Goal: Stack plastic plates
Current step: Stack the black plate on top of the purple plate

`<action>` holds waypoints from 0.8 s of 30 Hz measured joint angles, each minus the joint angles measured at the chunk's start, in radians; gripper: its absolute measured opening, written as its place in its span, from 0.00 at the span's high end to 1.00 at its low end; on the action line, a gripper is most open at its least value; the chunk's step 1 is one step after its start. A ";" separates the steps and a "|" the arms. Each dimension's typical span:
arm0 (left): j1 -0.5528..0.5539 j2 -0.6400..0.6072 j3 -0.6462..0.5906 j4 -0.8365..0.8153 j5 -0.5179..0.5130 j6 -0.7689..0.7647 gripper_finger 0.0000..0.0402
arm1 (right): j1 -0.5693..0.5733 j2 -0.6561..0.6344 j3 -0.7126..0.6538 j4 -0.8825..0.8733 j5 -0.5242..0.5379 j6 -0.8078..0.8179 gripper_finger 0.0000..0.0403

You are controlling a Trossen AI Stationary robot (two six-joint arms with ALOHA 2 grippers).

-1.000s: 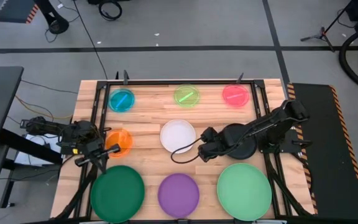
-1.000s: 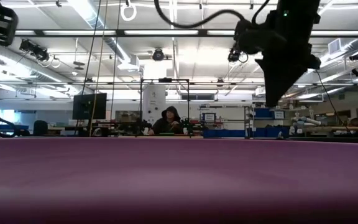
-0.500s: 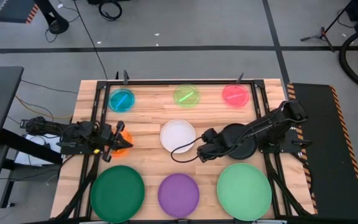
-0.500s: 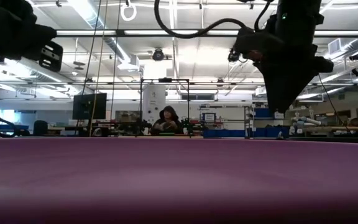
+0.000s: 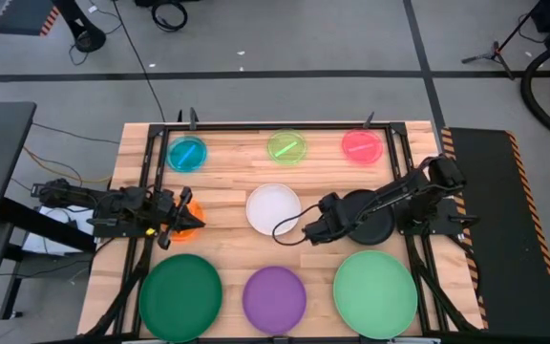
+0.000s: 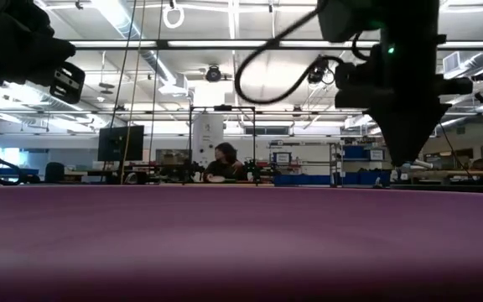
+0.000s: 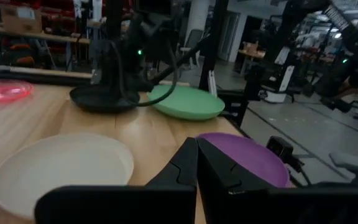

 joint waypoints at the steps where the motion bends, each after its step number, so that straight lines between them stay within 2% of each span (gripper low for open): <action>1: 0.000 0.000 0.000 -0.001 -0.001 -0.003 0.98 | -0.008 0.005 0.000 0.002 -0.010 -0.001 0.72; 6: -0.001 0.005 0.000 -0.001 0.000 -0.018 0.98 | -0.040 0.054 0.000 0.016 -0.080 -0.025 0.72; 18: -0.001 0.006 0.000 -0.005 0.001 -0.024 0.98 | -0.103 0.209 0.001 0.011 -0.177 -0.136 0.73; 21: -0.001 0.006 0.000 -0.007 0.001 -0.024 0.98 | -0.104 0.213 0.002 0.012 -0.181 -0.160 0.76; 24: -0.001 0.006 0.000 -0.008 0.001 -0.025 0.98 | -0.100 0.202 0.000 0.017 -0.147 -0.162 0.84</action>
